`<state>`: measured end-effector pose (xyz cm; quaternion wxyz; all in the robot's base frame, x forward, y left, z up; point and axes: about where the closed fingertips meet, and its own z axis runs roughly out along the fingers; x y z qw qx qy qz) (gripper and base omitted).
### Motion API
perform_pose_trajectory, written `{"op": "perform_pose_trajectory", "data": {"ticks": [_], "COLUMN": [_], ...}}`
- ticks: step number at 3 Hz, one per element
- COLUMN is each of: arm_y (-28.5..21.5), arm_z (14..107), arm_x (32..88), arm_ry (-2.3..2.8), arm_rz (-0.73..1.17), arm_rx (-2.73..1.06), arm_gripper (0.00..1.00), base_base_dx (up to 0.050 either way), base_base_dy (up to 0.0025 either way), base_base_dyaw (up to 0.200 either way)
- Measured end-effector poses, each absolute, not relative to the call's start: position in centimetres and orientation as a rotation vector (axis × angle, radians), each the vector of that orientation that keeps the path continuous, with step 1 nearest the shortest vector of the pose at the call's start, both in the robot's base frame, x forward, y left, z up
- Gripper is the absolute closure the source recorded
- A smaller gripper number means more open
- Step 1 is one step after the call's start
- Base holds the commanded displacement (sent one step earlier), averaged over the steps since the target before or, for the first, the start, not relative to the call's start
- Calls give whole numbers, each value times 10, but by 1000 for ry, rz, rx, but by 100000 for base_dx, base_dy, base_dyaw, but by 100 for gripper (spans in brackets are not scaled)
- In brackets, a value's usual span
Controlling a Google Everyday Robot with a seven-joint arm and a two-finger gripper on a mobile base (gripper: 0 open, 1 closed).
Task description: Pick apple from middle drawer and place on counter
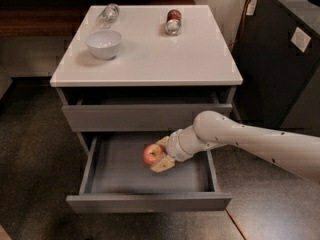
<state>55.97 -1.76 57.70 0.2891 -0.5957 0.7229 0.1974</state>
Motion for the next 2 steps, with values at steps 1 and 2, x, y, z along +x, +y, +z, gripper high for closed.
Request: {"op": "perform_pose_trajectory", "data": {"ticks": [1,2], "arm_y": [-17,-20], "arm_z": [593,635], "arm_x": [561,566], "arm_ry": [1912,1878], "arm_rz": [515,483], "arm_rx": [-1591,-1593], "arm_gripper": [100,100], "base_base_dx": [0,0], "base_base_dy": [0,0], "base_base_dyaw": [0,0]}}
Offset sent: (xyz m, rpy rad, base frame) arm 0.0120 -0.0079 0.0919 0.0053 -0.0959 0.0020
